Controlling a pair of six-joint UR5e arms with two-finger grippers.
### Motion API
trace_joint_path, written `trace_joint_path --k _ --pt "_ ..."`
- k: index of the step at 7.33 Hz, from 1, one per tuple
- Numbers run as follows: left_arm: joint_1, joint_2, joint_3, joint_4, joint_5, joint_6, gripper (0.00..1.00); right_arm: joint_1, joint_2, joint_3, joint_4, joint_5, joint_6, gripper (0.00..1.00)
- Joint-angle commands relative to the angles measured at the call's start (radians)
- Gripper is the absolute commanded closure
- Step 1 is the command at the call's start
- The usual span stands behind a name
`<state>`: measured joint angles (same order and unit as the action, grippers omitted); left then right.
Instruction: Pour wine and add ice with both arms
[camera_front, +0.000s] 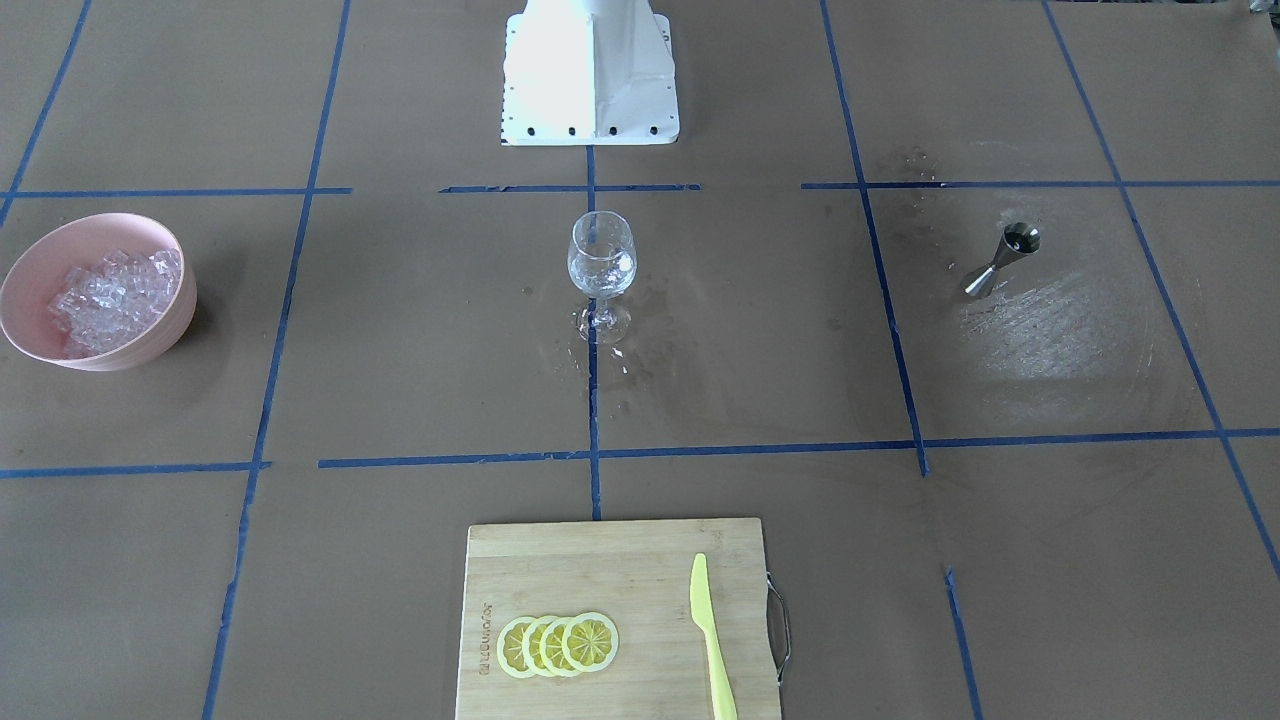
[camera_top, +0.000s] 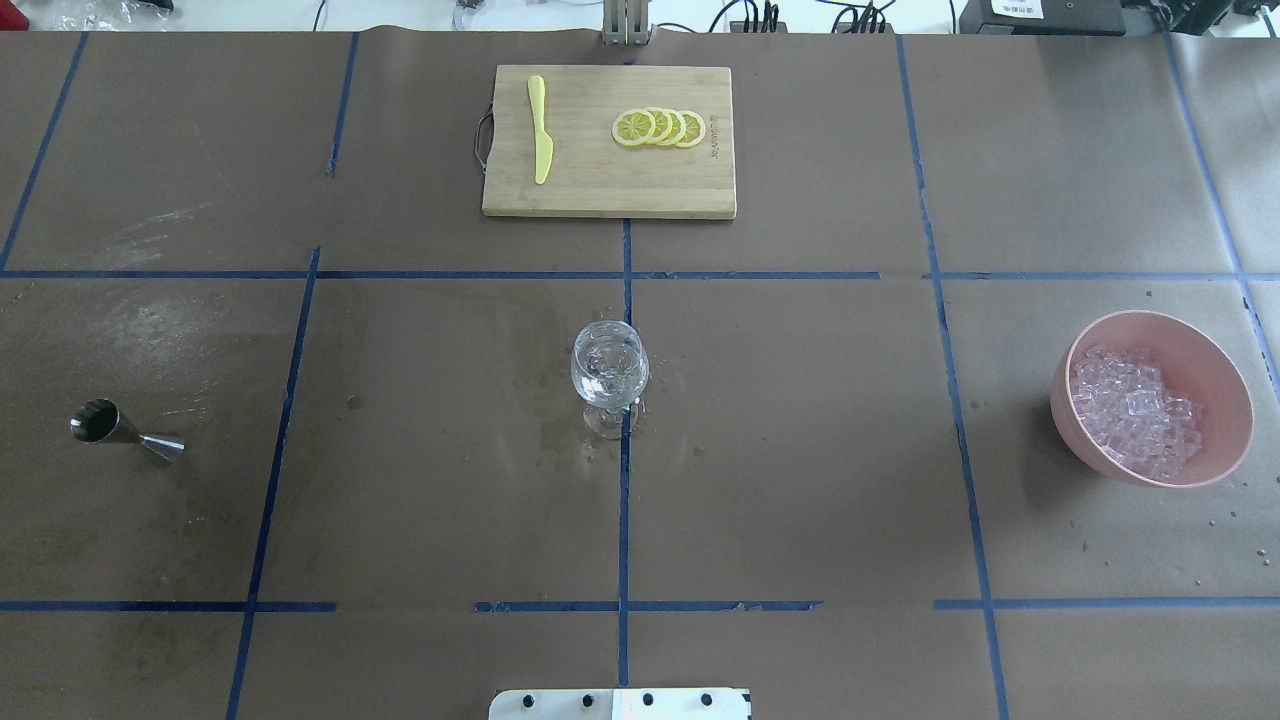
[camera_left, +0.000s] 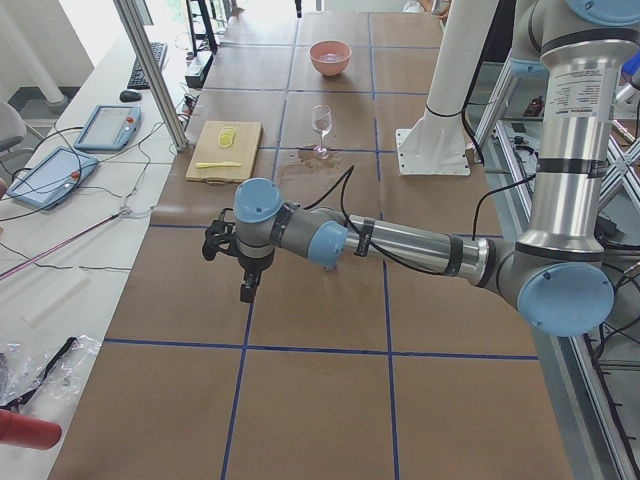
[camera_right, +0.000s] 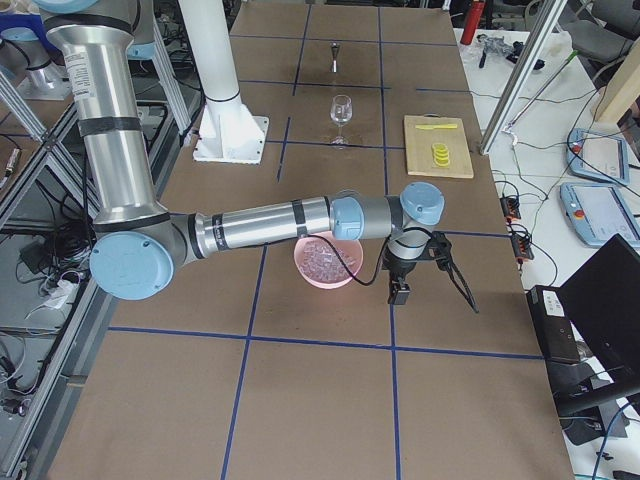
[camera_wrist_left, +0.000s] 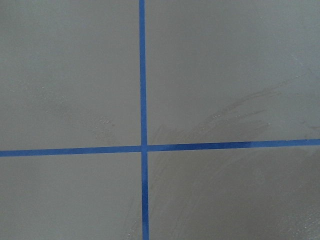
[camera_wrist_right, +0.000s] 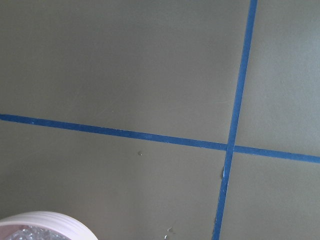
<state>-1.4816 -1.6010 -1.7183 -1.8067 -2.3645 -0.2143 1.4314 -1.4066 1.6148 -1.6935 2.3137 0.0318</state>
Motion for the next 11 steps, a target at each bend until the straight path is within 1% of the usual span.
trace_joint_path --k 1,2,3,4,5,6,7,8,9,10,11 --pt "0.039 0.001 0.011 -0.129 -0.009 -0.003 0.0 -0.002 0.001 0.005 0.0 0.001 0.0 0.0" --pt "0.046 0.001 0.0 -0.141 -0.01 -0.005 0.0 -0.002 0.003 0.01 0.0 0.007 -0.001 0.0" --pt "0.069 0.004 -0.006 -0.21 -0.01 -0.037 0.0 -0.002 0.0 0.014 0.0 0.035 -0.001 0.0" --pt "0.136 0.016 -0.006 -0.323 0.002 -0.194 0.0 0.0 -0.005 0.016 0.0 0.064 -0.003 0.0" --pt "0.182 0.057 -0.006 -0.491 0.007 -0.305 0.0 -0.002 -0.009 0.026 0.0 0.067 -0.004 0.0" --pt "0.258 0.108 -0.006 -0.657 0.101 -0.398 0.0 -0.006 -0.011 0.046 0.0 0.067 -0.003 0.0" --pt "0.339 0.154 -0.041 -0.753 0.245 -0.49 0.0 -0.023 -0.008 0.059 0.002 0.064 0.0 0.0" --pt "0.398 0.212 -0.099 -0.788 0.32 -0.517 0.0 -0.034 0.001 0.059 0.002 0.064 0.0 0.0" --pt "0.412 0.275 -0.172 -0.798 0.358 -0.545 0.0 -0.046 0.006 0.059 0.003 0.062 0.0 0.0" --pt "0.504 0.326 -0.181 -0.907 0.501 -0.656 0.02 -0.048 0.008 0.059 0.002 0.062 0.0 0.0" --pt "0.608 0.389 -0.197 -0.949 0.66 -0.692 0.01 -0.057 0.009 0.06 0.003 0.062 0.0 0.0"
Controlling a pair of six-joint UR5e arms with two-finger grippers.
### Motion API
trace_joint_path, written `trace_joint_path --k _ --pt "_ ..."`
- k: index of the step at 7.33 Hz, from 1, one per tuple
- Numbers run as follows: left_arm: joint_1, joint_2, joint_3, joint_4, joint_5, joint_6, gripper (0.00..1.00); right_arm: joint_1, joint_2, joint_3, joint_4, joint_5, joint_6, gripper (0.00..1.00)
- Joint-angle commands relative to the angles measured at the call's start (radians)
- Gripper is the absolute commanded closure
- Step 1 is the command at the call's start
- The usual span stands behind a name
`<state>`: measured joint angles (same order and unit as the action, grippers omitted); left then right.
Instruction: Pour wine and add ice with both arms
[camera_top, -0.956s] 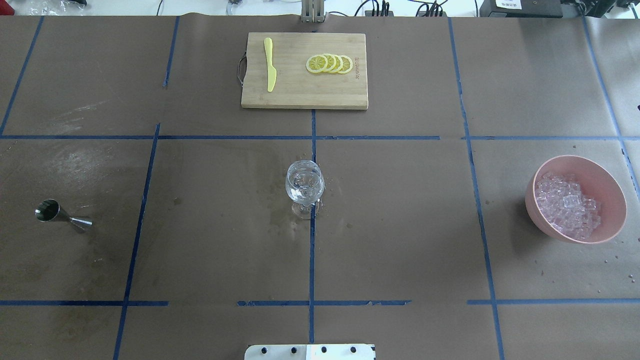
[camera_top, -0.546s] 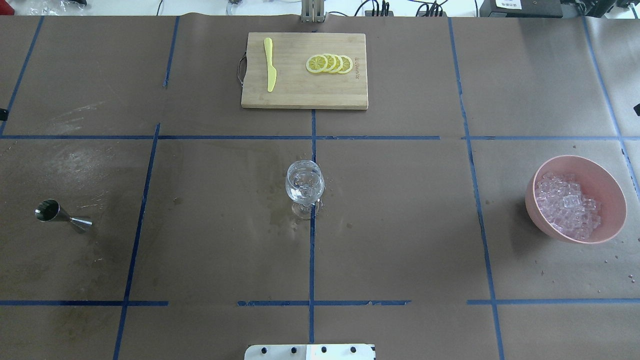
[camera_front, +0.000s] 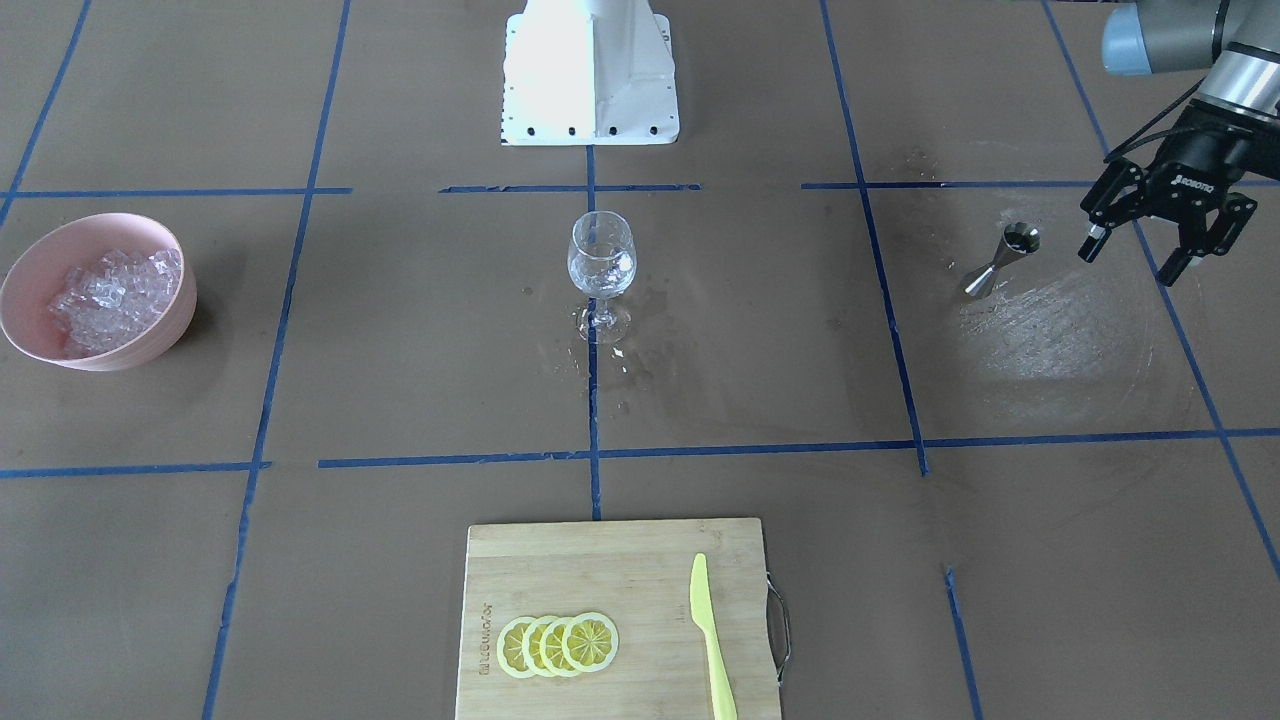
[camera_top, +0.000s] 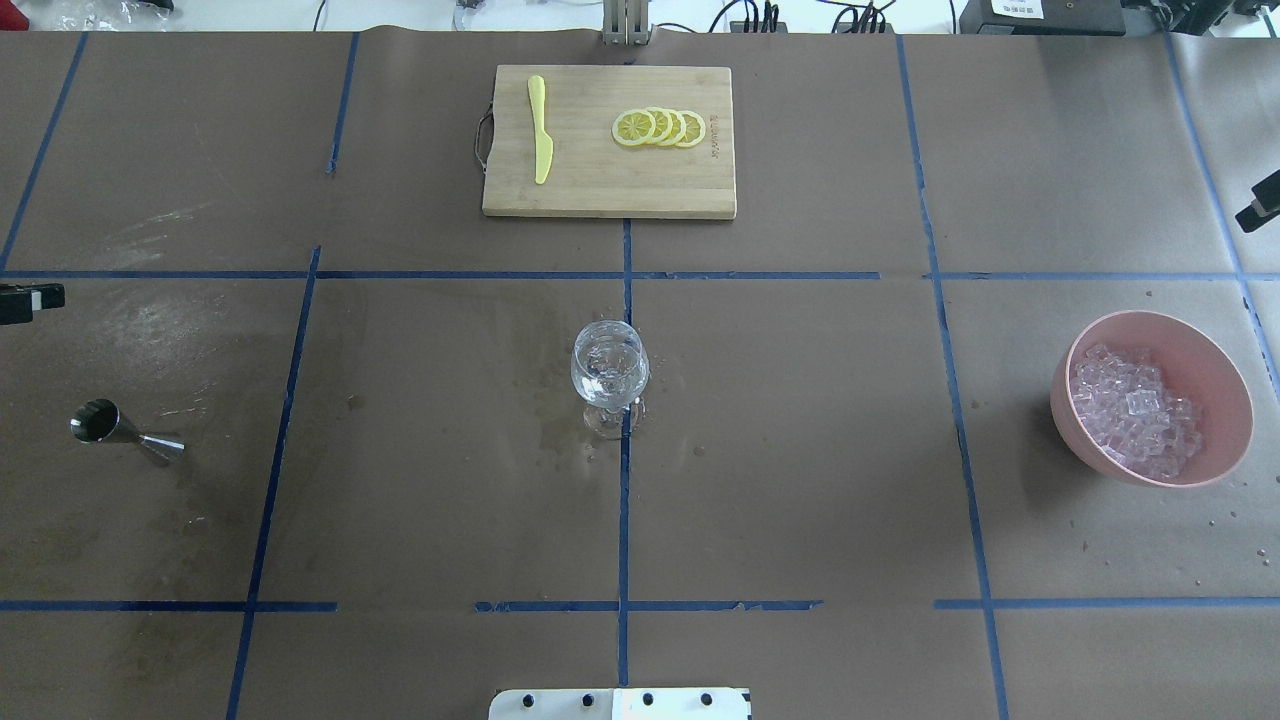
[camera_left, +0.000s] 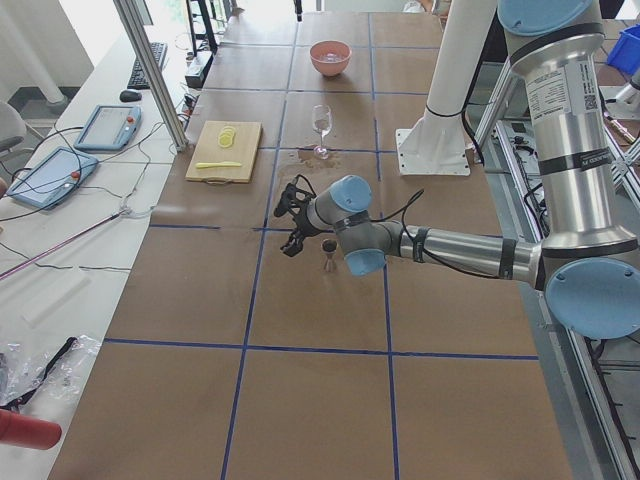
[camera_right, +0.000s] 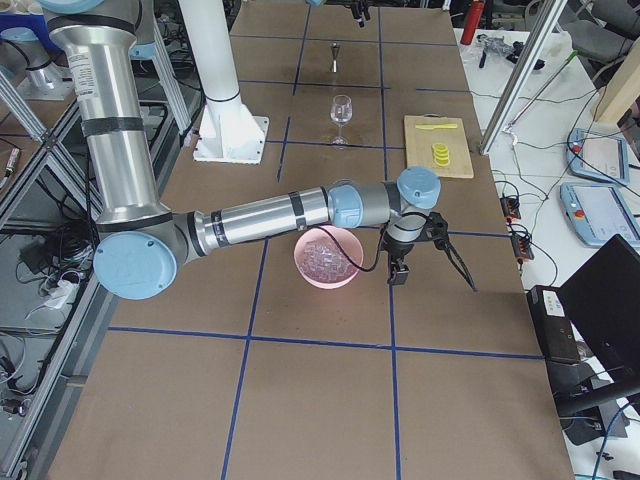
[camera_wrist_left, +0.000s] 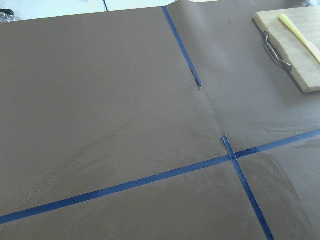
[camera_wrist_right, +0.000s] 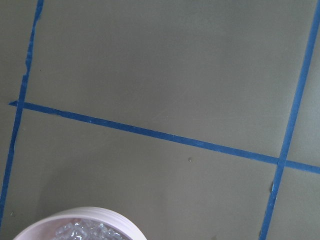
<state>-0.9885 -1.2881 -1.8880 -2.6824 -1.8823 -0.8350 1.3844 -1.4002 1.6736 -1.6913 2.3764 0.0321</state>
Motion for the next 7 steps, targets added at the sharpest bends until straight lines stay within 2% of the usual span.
trace_joint_path --k 1,3,4,6,7 --pt "0.141 0.101 -0.046 -0.068 0.178 -0.079 0.01 -0.014 0.003 0.001 0.001 0.0 0.0 0.0" --pt "0.151 0.197 -0.127 -0.033 0.039 -0.082 0.02 -0.016 0.003 0.001 0.001 0.0 0.0 0.0" --pt "0.166 0.234 -0.131 -0.033 0.02 -0.087 0.02 -0.015 0.003 0.009 -0.001 0.001 0.002 0.0" --pt "0.278 0.234 -0.128 -0.03 0.041 -0.209 0.05 -0.016 0.006 0.011 -0.001 0.001 0.0 0.0" --pt "0.357 0.236 -0.128 -0.028 0.122 -0.266 0.05 -0.021 0.009 0.011 0.001 0.001 0.0 0.0"
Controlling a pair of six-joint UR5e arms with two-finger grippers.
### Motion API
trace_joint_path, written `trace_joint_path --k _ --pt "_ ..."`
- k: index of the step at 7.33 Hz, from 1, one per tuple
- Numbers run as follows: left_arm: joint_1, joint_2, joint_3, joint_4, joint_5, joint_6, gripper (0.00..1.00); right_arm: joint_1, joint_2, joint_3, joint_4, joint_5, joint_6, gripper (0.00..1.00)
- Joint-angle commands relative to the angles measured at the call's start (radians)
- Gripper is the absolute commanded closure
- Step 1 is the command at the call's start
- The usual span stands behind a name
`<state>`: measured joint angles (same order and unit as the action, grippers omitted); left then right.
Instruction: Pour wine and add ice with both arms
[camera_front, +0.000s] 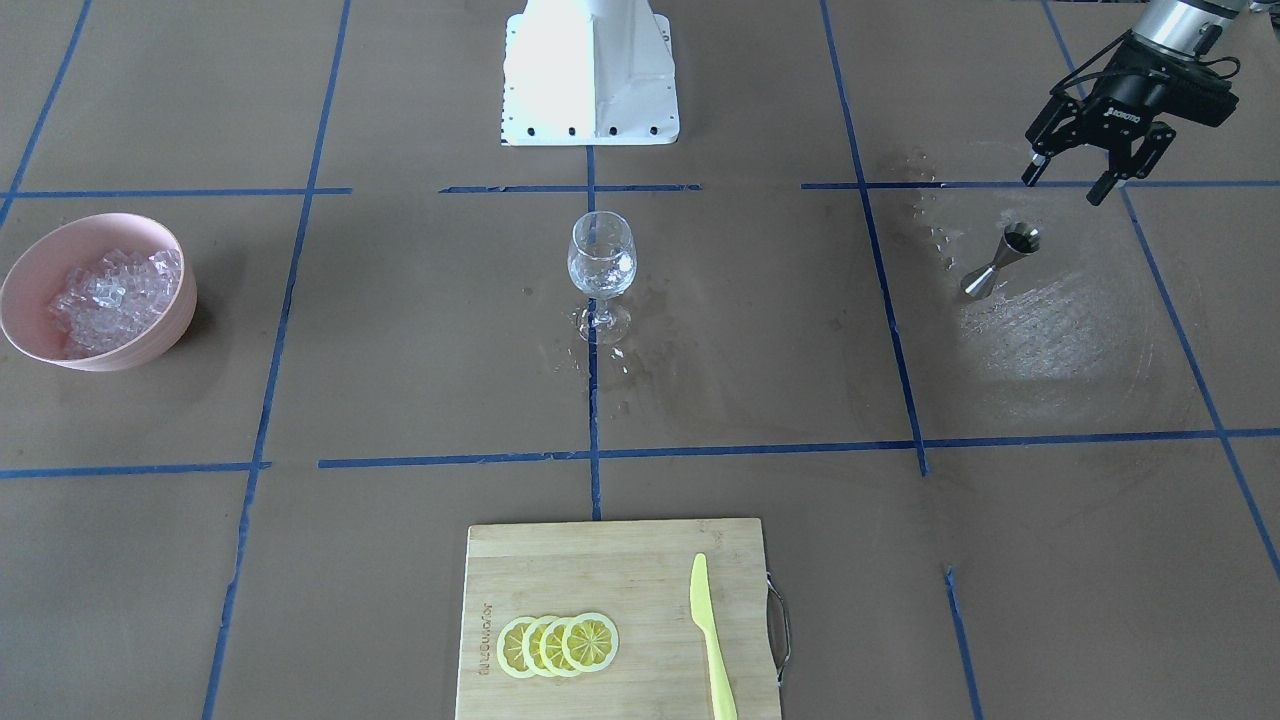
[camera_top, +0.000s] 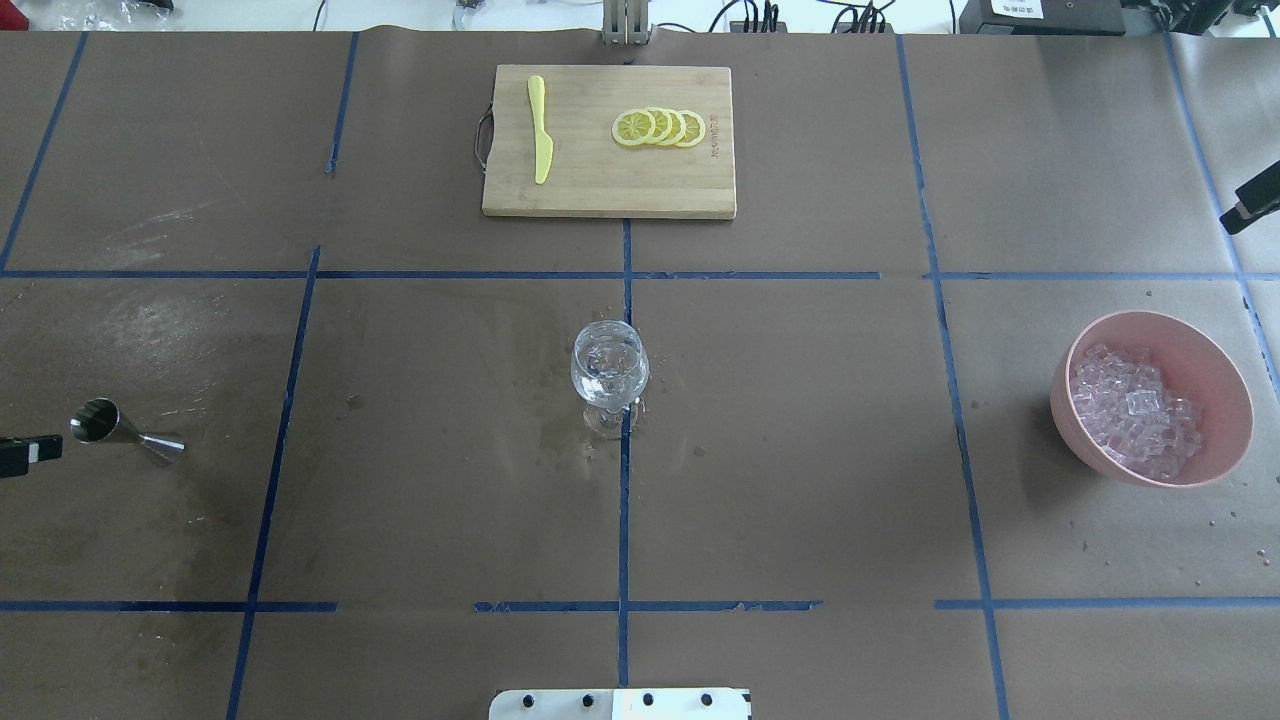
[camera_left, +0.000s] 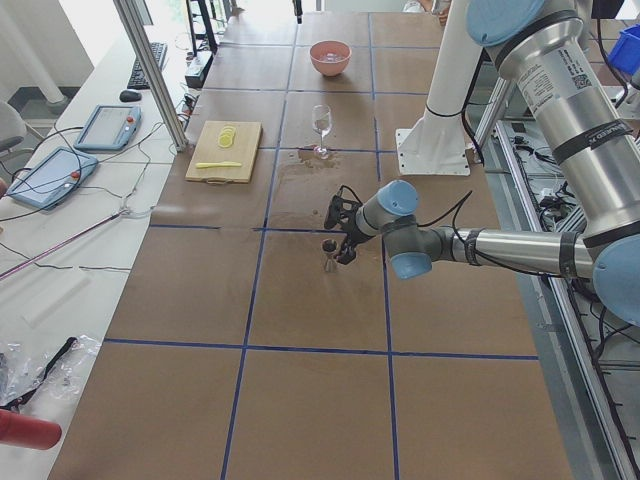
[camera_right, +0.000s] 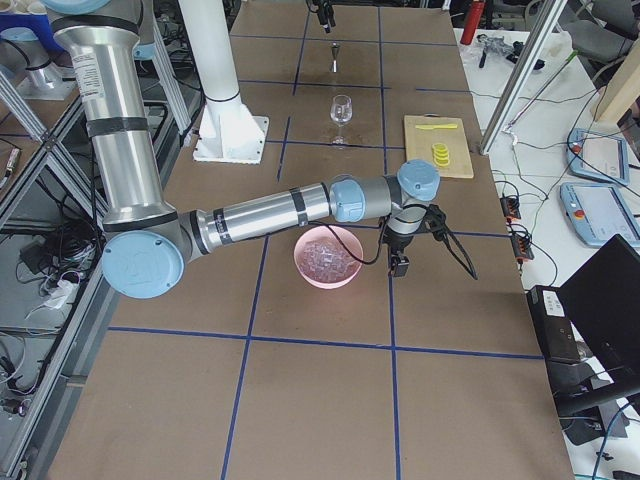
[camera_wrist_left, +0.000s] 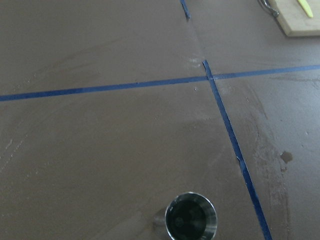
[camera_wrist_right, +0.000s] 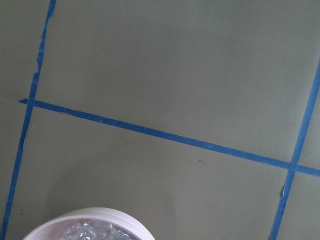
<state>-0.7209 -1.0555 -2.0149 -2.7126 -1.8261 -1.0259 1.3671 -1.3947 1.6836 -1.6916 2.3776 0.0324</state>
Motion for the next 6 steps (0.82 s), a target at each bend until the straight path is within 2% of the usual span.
trace_joint_path --k 1,3,4,5,6 --pt "0.109 0.005 -0.001 0.005 0.076 -0.095 0.05 -0.008 0.005 -0.001 0.001 -0.001 0.0 0.0" --pt "0.207 0.002 -0.001 0.086 0.219 -0.135 0.05 -0.016 0.005 -0.001 0.001 -0.001 0.0 0.0" --pt "0.248 -0.001 -0.001 0.086 0.27 -0.217 0.05 -0.016 0.005 -0.001 0.0 -0.001 0.0 0.0" --pt "0.365 0.0 0.005 0.091 0.404 -0.312 0.03 -0.023 0.005 -0.004 0.0 -0.001 0.0 0.0" --pt "0.382 0.002 0.002 0.091 0.454 -0.347 0.01 -0.026 0.011 -0.01 0.0 -0.001 0.0 0.0"
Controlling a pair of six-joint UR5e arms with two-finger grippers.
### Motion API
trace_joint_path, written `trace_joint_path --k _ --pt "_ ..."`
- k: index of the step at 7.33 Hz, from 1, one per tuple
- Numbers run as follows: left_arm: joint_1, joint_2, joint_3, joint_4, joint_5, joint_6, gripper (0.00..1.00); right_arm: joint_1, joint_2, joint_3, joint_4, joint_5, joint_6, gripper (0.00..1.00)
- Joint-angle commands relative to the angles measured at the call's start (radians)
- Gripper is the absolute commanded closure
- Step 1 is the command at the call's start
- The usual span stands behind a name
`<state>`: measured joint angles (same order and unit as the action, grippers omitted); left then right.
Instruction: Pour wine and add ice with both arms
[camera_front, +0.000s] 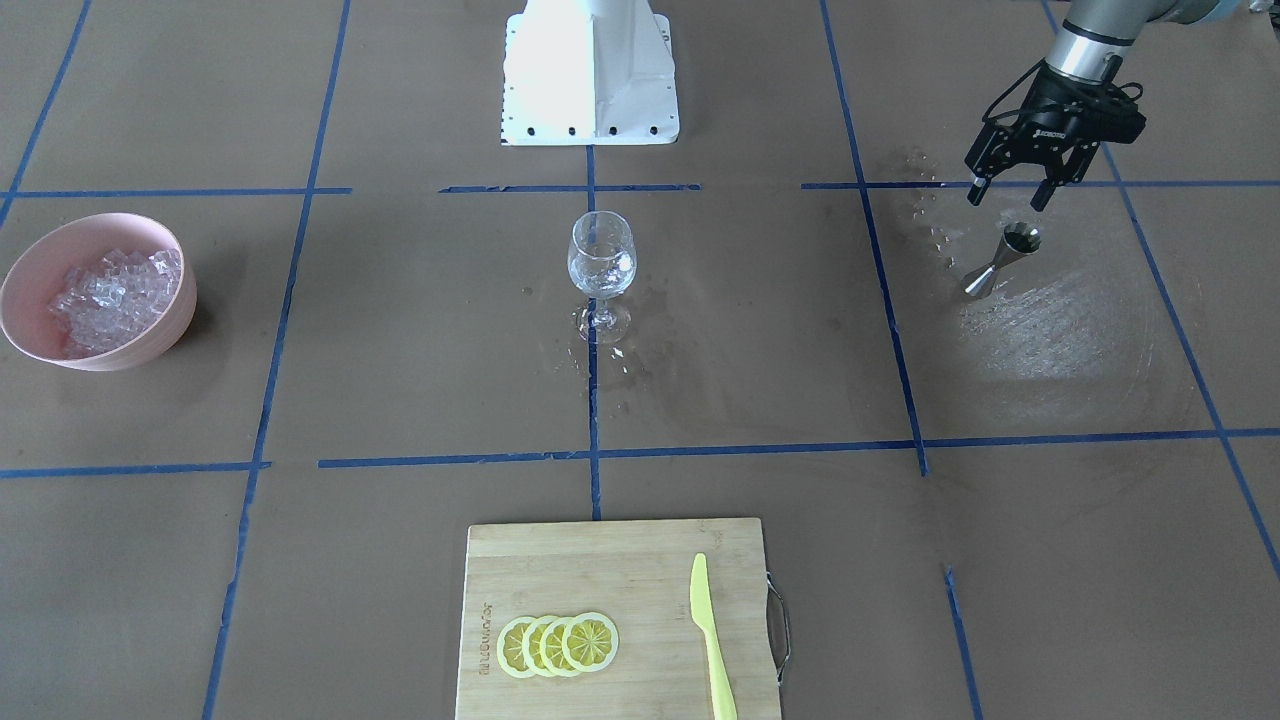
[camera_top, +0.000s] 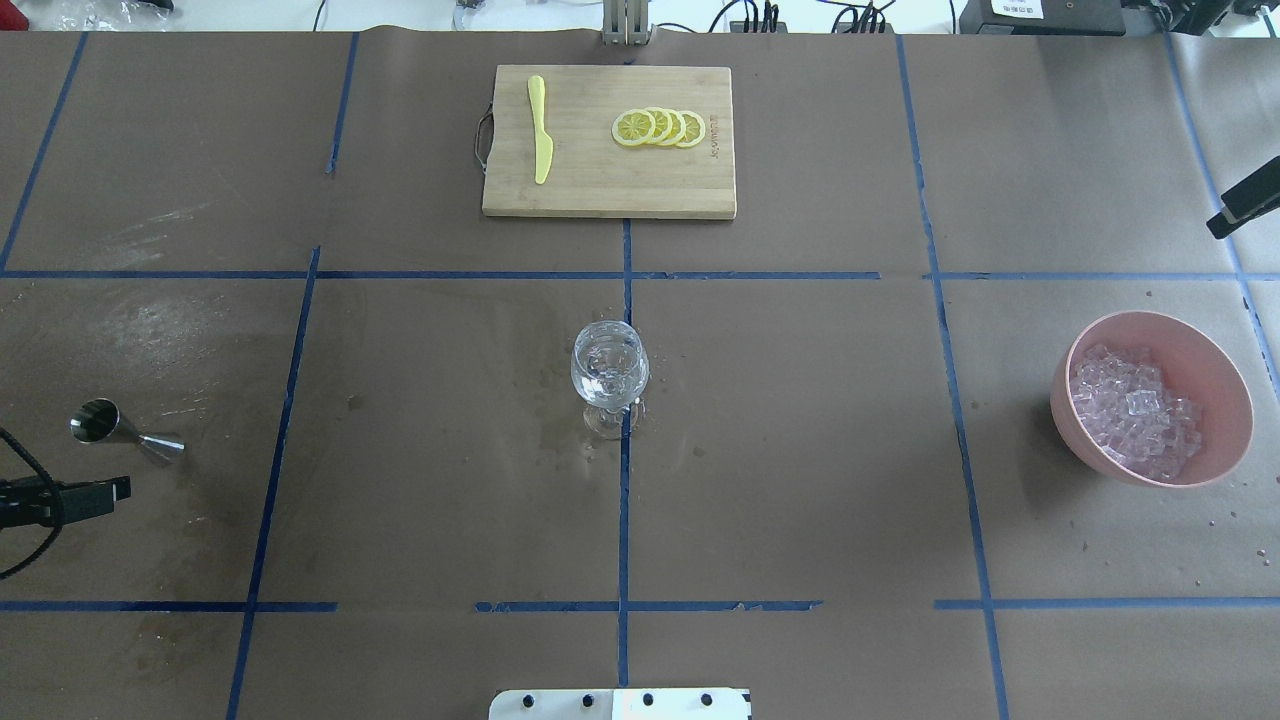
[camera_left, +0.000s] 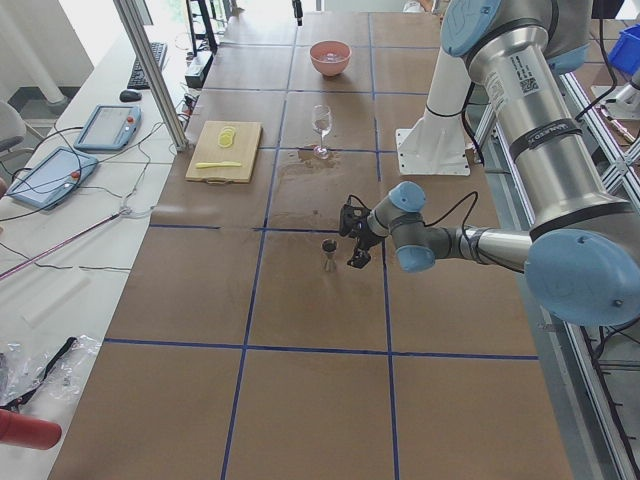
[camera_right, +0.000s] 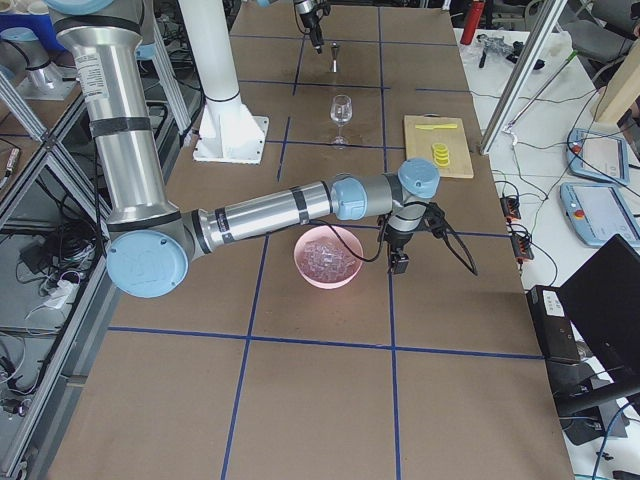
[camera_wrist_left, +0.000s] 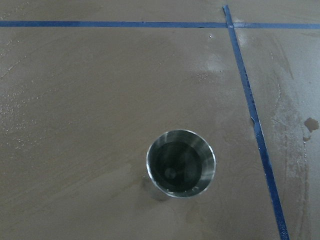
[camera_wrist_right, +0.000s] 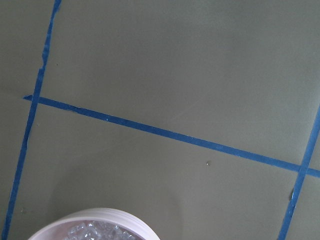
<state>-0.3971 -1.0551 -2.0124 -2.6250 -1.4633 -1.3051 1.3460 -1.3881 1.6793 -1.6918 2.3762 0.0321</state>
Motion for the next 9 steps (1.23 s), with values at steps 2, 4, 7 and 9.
trace_joint_path --k 2,4,7,9 --pt "0.082 0.003 0.001 0.003 0.272 -0.103 0.01 -0.005 0.004 -0.006 0.0 0.0 0.0 0.0" --pt "0.153 0.001 0.004 0.028 0.394 -0.14 0.01 -0.007 0.003 -0.009 -0.002 0.001 0.0 0.0" --pt "0.221 -0.008 0.023 0.132 0.527 -0.157 0.01 -0.005 0.001 -0.013 -0.002 0.0 -0.001 0.0" --pt "0.248 -0.049 0.079 0.14 0.63 -0.203 0.01 -0.005 -0.003 -0.013 -0.002 0.0 -0.001 0.0"
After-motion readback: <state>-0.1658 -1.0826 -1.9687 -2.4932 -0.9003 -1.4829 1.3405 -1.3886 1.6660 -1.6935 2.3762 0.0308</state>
